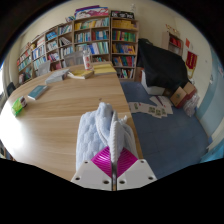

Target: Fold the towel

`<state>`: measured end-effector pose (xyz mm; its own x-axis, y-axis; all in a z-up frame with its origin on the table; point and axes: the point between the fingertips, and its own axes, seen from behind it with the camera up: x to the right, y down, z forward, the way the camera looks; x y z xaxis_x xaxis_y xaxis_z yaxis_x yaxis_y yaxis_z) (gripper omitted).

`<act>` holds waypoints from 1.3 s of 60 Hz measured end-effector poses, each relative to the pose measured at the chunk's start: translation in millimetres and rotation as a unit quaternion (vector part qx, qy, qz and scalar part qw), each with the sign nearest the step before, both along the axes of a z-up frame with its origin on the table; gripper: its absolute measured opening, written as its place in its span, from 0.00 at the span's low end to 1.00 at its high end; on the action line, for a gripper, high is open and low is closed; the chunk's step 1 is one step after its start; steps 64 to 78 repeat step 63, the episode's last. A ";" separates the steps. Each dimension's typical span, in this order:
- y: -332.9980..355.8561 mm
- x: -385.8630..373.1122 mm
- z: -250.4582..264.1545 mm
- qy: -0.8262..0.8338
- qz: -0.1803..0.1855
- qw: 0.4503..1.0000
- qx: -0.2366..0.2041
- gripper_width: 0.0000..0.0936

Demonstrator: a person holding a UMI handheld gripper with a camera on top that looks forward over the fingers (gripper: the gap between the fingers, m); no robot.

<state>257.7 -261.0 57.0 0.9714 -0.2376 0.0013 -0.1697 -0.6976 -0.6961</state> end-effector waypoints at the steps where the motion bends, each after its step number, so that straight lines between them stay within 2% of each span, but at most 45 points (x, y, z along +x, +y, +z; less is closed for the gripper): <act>1: 0.7 -0.4 -7.1 0.004 -0.007 1.000 -0.004 0.04; 9: -6.9 19.1 -44.6 -0.009 -0.015 0.999 -0.032 0.04; 15: -6.1 19.1 -46.3 -0.020 -0.021 0.999 -0.035 0.05; 18: -7.7 18.4 -44.1 -0.017 -0.026 0.999 -0.044 0.08; 23: -12.6 21.7 -31.8 -0.004 -0.049 0.998 -0.048 0.31; 25: -15.3 23.6 -26.1 0.002 -0.058 0.997 -0.042 0.47; 26: -17.3 26.4 -23.2 0.002 -0.066 0.997 -0.040 0.62; 28: -23.5 33.3 -17.2 -0.002 -0.082 0.996 -0.039 0.79; 30: -28.8 36.7 -3.8 -0.008 -0.093 0.995 -0.038 0.90; 36: -54.0 40.2 23.5 -0.021 -0.120 0.992 -0.031 0.87; 50: -119.9 -18.5 91.8 0.036 -0.166 0.985 0.017 0.90; 63: -185.9 -74.9 105.6 0.102 -0.157 0.982 0.009 0.90; 78: -185.9 -74.9 105.6 0.102 -0.157 0.982 0.009 0.90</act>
